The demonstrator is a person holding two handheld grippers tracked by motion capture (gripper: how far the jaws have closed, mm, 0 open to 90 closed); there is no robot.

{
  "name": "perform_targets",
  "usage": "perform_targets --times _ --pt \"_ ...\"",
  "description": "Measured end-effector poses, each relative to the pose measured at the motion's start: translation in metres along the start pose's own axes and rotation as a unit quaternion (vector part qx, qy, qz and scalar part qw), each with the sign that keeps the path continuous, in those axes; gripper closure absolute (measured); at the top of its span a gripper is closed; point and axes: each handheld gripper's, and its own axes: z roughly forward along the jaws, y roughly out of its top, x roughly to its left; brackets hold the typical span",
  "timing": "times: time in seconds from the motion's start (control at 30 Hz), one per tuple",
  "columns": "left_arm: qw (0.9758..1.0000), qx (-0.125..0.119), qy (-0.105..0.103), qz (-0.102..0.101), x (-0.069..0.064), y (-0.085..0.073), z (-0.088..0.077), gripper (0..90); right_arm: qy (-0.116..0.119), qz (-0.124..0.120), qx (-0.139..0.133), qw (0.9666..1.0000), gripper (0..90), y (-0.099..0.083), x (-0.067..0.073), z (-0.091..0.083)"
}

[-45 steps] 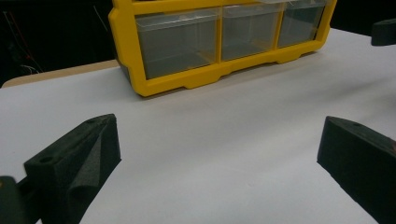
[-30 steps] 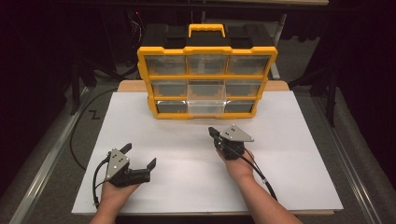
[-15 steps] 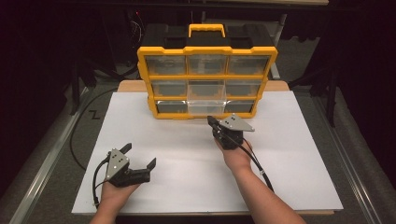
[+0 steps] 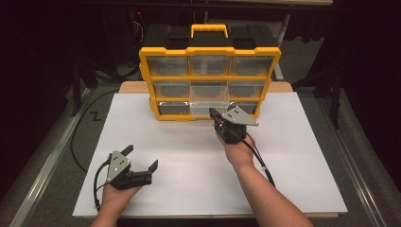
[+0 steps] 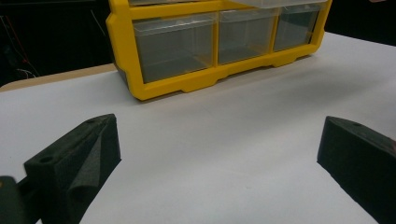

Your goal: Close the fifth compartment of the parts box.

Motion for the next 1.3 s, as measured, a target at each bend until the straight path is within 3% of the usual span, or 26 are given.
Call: perform_targets --times 0.53,1.3 --pt "1.0 -0.003 0.0 -0.001 0.0 0.0 -0.001 0.1 -0.006 -0.006 -0.014 0.9999 90.0 0.013 0.001 -0.001" --pt "1.0 -0.004 -0.005 -0.007 0.0 0.0 -0.001 0.1 -0.021 -0.012 -0.004 0.9997 90.0 0.019 0.0 0.012"
